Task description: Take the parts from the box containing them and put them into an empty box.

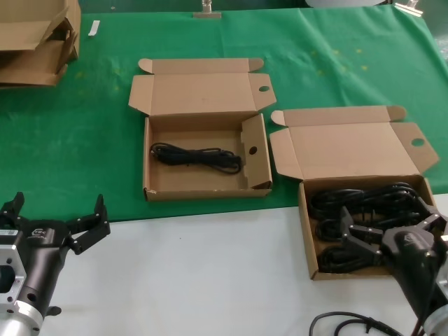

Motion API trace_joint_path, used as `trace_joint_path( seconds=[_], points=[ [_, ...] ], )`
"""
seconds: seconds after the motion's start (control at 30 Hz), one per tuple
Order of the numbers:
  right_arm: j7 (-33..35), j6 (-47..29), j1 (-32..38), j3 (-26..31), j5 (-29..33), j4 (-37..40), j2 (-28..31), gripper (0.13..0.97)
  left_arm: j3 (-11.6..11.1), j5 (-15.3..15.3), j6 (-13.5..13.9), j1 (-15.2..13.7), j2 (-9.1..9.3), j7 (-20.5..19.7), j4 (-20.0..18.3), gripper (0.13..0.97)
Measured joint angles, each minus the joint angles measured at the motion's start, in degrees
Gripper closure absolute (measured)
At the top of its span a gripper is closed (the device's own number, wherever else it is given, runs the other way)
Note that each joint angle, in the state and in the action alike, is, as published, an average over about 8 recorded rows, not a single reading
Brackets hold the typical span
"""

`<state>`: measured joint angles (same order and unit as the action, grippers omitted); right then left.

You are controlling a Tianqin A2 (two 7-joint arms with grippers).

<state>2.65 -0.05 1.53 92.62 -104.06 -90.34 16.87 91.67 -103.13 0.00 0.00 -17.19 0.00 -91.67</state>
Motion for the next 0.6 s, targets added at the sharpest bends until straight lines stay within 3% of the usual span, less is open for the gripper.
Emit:
trace_joint_path(
  seconds=[0.6],
  points=[
    [0.00,0.00,0.00,0.00,0.00,0.00,0.00,0.129,0.00,0.00,0.00,0.00,0.00,0.00,0.00,0.132]
  ],
)
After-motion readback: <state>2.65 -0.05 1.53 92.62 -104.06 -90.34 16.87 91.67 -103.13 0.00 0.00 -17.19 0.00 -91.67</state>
